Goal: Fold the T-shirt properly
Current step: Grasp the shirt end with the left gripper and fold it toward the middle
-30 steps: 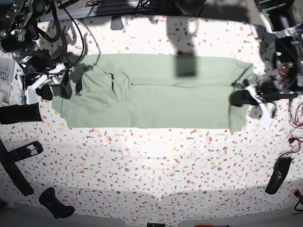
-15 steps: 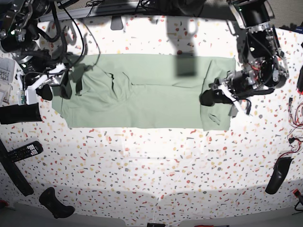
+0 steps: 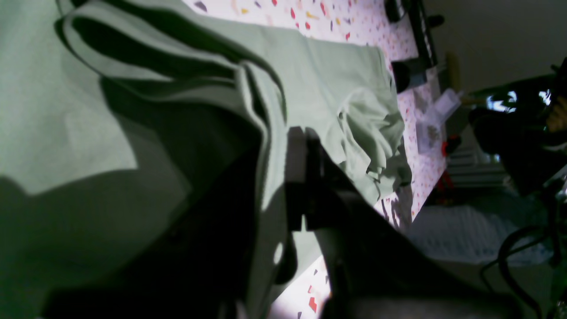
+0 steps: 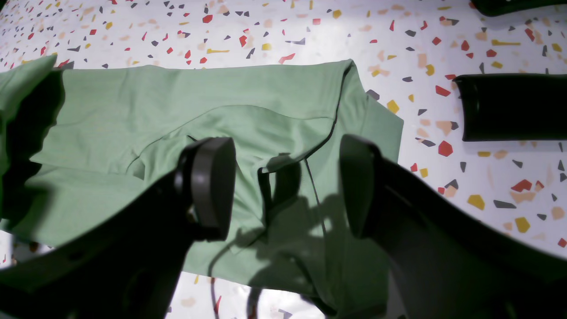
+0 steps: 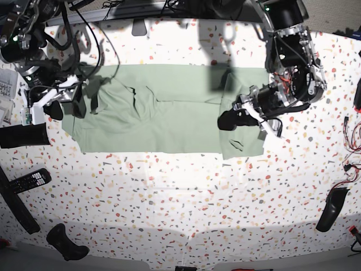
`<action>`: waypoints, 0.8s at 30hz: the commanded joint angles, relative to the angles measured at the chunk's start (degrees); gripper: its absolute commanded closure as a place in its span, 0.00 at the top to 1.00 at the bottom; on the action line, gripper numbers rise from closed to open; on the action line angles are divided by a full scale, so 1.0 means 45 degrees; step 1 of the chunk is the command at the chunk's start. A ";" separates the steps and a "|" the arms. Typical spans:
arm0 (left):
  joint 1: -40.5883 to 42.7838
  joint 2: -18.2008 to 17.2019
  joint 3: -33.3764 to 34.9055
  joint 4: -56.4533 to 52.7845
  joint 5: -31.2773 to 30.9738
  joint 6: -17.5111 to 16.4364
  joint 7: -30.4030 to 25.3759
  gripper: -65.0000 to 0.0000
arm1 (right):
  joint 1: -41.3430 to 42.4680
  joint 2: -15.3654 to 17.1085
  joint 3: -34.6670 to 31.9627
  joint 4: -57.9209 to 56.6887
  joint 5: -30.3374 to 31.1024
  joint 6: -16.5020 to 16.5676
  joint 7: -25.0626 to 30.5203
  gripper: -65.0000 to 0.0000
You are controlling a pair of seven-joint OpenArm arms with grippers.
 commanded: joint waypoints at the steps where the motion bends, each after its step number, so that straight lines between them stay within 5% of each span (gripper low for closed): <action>1: -0.0204 0.0117 0.0024 0.0214 -0.0340 -0.0107 -0.0238 0.00 | 0.0068 0.0151 0.0058 0.0257 0.0131 0.0243 0.0248 0.56; 24: 0.0709 0.0432 0.0029 0.0194 0.0078 -0.0486 -0.1268 0.00 | 0.0068 0.0175 0.0058 0.0257 0.0136 0.0534 0.0151 0.56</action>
